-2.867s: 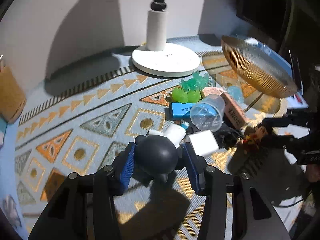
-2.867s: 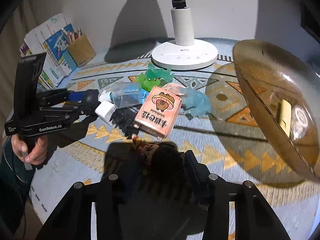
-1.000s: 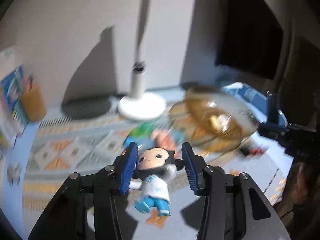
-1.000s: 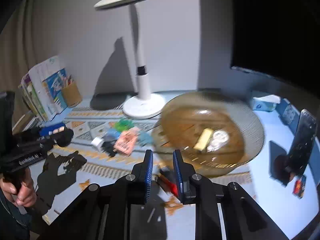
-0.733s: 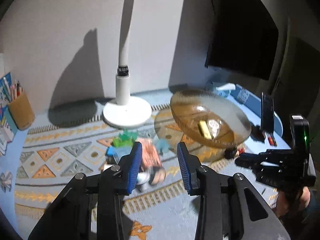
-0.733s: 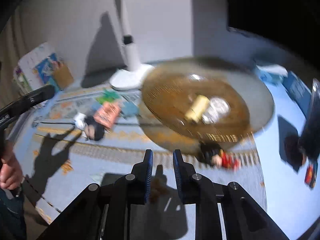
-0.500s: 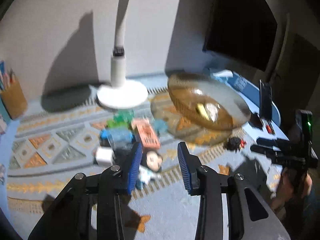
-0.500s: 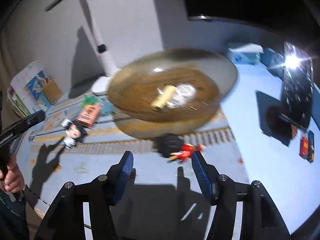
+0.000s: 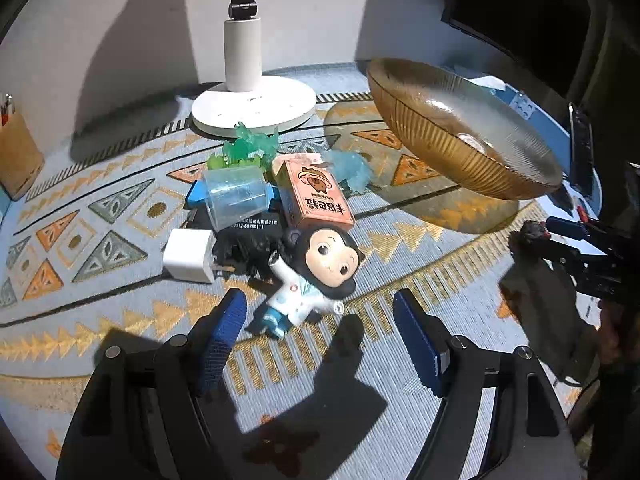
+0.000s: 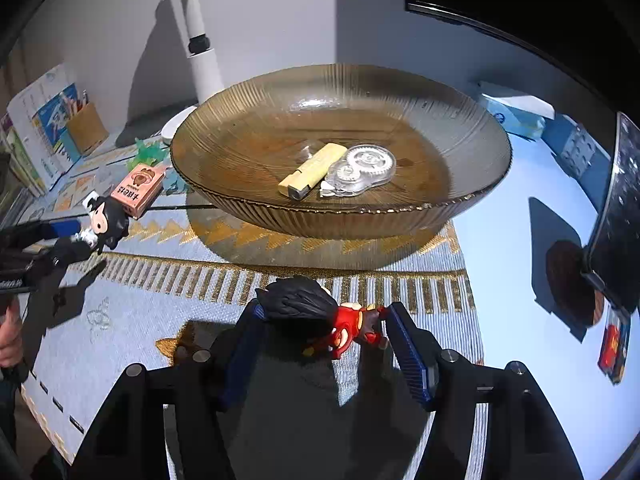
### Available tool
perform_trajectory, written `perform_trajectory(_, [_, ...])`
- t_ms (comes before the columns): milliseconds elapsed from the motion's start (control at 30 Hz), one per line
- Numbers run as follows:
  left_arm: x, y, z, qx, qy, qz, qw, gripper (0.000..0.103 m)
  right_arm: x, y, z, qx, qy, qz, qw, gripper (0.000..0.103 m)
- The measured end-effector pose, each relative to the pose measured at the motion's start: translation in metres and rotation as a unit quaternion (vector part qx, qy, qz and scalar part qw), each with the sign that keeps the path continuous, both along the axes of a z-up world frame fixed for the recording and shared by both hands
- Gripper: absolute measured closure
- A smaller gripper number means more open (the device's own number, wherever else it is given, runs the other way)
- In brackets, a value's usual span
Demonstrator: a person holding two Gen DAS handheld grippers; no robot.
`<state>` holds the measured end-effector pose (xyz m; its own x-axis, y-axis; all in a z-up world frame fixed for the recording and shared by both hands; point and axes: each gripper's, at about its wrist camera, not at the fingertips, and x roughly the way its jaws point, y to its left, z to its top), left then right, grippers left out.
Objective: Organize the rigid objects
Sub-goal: 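Grasp the black-haired doll with the left tool while the right tool holds the red figurine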
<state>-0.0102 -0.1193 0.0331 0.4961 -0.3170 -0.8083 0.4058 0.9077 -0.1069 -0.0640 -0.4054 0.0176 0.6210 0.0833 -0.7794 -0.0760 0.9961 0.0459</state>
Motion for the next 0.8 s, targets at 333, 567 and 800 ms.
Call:
perform_trajectory(333, [0.010, -0.016, -0.006, 0.021, -0.012, -0.012, 0.9996, 0.041, 0.017, 0.002, -0.010, -0.022, 0.008, 0.035, 0.999, 0.036])
perform_trajectory(567, [0.006, -0.014, -0.003, 0.010, -0.023, -0.004, 0.9997, 0.067, 0.028, 0.007, -0.013, -0.038, 0.012, 0.032, 0.999, 0.035])
perform_trajectory(800, [-0.013, -0.004, -0.001, -0.018, -0.001, -0.013, 0.9998, 0.079, 0.021, 0.025, -0.012, -0.039, 0.032, 0.024, 0.998, 0.041])
